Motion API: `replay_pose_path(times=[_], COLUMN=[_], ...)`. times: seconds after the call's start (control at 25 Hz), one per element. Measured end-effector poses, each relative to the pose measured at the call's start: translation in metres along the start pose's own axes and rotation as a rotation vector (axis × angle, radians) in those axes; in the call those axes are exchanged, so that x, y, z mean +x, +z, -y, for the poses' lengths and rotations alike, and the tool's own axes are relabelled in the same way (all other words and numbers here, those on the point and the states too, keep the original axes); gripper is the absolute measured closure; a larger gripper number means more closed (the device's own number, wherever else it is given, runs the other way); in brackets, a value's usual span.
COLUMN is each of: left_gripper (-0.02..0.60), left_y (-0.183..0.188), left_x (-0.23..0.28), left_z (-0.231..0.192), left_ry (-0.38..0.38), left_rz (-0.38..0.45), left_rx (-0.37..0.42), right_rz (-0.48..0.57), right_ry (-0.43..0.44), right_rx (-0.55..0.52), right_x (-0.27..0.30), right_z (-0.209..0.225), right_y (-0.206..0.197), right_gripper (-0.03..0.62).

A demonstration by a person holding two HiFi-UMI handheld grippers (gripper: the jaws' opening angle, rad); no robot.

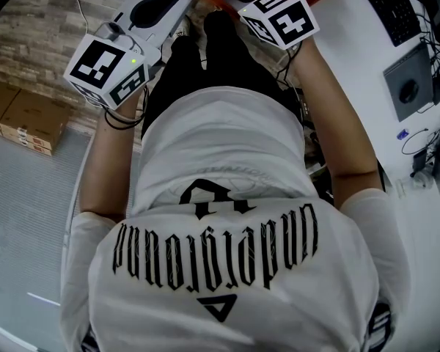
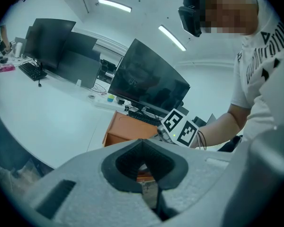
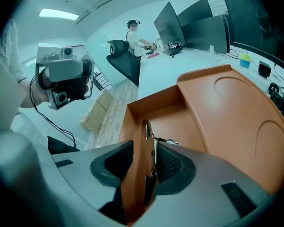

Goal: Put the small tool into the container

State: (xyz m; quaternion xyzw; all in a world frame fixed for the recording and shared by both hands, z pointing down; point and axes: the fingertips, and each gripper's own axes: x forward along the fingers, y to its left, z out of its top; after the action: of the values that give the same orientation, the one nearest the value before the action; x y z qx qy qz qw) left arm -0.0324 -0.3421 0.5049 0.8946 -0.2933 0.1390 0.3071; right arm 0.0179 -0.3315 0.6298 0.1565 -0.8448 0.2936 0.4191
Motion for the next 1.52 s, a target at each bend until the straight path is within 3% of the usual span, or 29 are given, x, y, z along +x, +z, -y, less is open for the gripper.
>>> replay_pose_path(times=[0.32, 0.84, 1.08, 1.28, 1.52], left_gripper=[0.568, 0.568, 0.568, 0.568, 0.568], left_y=[0.009, 0.055, 0.086, 0.108, 0.123], left_x=[-0.008, -0.044, -0.07, -0.097, -0.138], left_z=[0.012, 0.033, 0.05, 0.068, 0.089], left_ry=[-0.019, -0.069, -0.114, -0.15, -0.181], left_rz=[0.009, 0.062, 0.116, 0.156, 0.2], left_rx=[0.023, 0.141, 0.224, 0.285, 0.335], right_rz=[-0.033, 0.074, 0.18, 0.328, 0.507], right_ry=[-0.014, -0.194, -0.309, -0.381, -0.472], right_rx=[-0.063, -0.101, -0.108, -0.124, -0.167], right_x=[-0.01, -0.066, -0.112, -0.161, -0.217], right_z=[-0.011, -0.007, -0.026, -0.061, -0.119], right_y=[-0.001, 0.051, 0.082, 0.106, 0.124], right_gripper=[0.398, 0.388, 0.39, 0.395, 0.525])
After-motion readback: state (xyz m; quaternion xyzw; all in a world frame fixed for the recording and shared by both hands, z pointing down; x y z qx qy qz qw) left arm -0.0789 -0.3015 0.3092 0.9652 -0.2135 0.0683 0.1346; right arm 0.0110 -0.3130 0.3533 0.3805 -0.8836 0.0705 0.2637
